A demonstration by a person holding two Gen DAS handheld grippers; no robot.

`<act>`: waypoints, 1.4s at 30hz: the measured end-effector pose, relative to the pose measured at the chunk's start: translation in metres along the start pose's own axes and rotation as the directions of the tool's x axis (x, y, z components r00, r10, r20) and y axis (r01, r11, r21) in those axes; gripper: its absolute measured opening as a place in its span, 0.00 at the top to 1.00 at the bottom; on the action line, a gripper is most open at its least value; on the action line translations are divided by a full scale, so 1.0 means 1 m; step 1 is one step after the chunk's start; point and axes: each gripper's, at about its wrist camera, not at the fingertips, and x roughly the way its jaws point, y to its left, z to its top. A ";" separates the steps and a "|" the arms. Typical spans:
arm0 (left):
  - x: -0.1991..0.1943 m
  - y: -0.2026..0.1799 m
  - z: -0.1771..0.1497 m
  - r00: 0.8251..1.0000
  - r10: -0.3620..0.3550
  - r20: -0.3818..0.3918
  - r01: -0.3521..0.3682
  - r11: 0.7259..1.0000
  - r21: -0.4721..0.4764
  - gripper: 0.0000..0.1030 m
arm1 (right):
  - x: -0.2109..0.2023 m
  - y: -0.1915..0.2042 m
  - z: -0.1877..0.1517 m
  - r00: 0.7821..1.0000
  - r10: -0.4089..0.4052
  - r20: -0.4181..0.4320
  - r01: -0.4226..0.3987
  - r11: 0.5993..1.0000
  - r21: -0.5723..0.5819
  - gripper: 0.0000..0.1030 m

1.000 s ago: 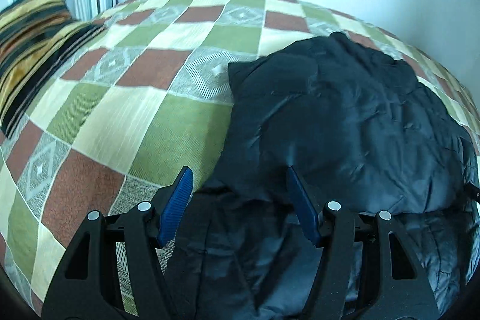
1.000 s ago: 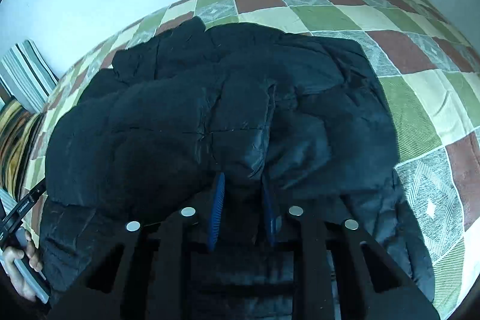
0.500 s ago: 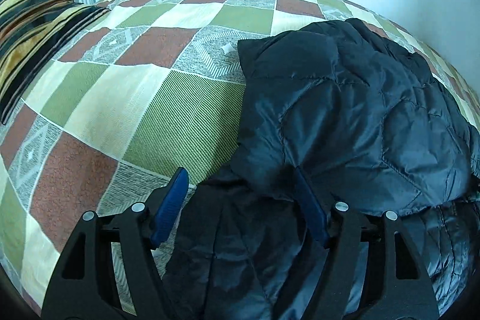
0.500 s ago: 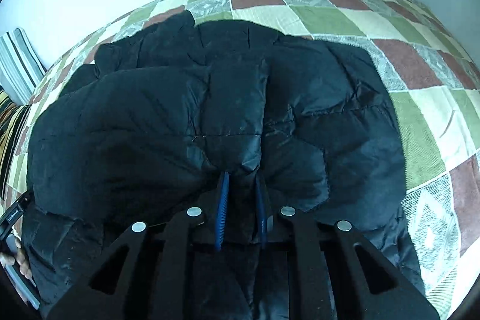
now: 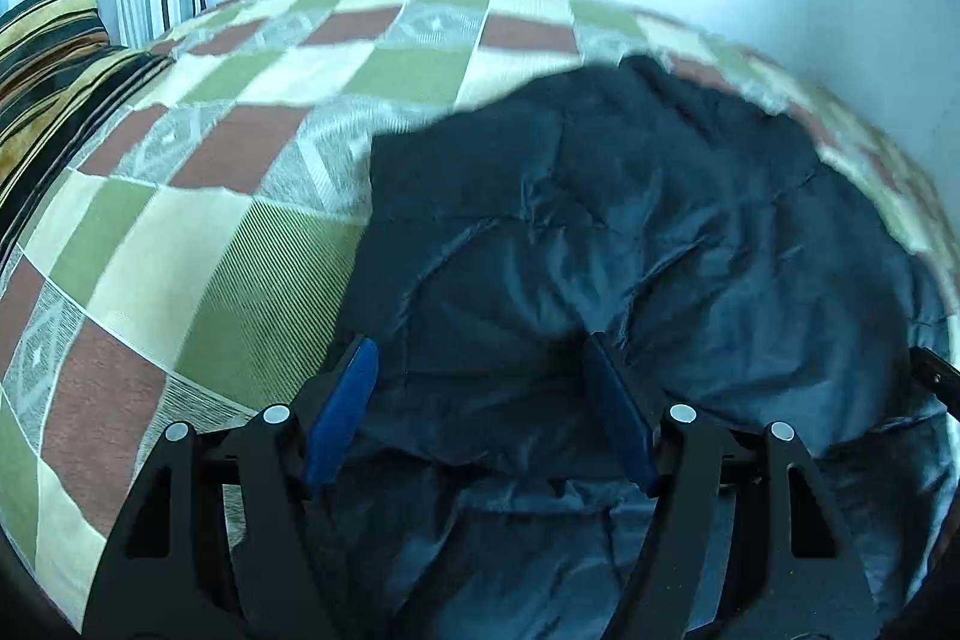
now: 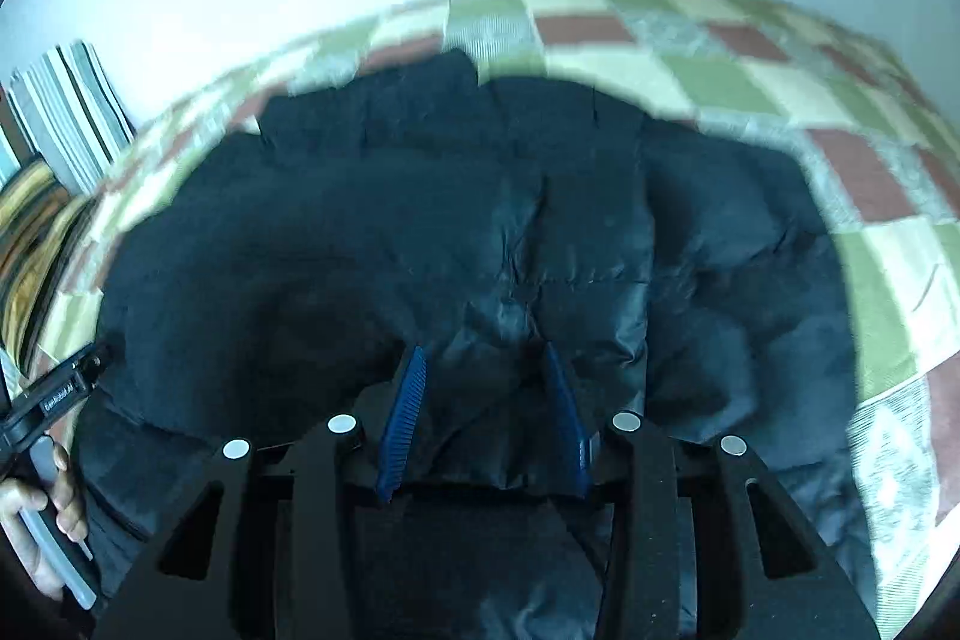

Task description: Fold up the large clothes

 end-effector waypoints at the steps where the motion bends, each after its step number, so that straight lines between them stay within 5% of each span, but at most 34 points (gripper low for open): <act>1: 0.007 -0.001 -0.003 1.000 0.003 -0.009 -0.003 1.000 0.010 0.31 | 0.007 -0.001 -0.002 1.000 -0.004 -0.010 0.004 1.000 -0.009 0.60; 10: -0.002 -0.009 -0.004 0.999 0.054 -0.003 -0.054 0.998 0.029 0.31 | 0.008 0.006 -0.003 0.999 -0.040 0.021 0.041 0.998 -0.039 0.59; 16: -0.034 -0.039 0.017 0.994 -0.039 0.100 0.033 0.997 0.067 0.31 | -0.018 0.020 0.018 0.994 -0.016 0.107 0.019 0.999 -0.032 0.57; 24: 0.015 -0.085 0.052 0.997 -0.079 0.025 0.076 0.992 0.104 0.31 | 0.029 0.036 0.052 0.997 -0.021 0.081 0.023 0.999 -0.031 0.56; 30: 0.052 -0.095 0.041 0.999 -0.029 -0.043 0.035 0.988 0.148 0.28 | 0.064 0.036 0.051 0.999 -0.040 0.007 0.041 0.997 -0.064 0.54; 38: -0.006 -0.085 0.028 0.996 -0.070 0.050 0.066 0.994 0.090 0.29 | 0.007 0.035 0.038 0.997 0.012 0.077 -0.009 0.999 -0.034 0.53; 42: 0.001 -0.090 0.010 0.997 -0.074 0.009 0.072 0.992 0.102 0.29 | 0.010 0.039 0.021 0.999 -0.008 0.048 0.011 0.998 -0.059 0.51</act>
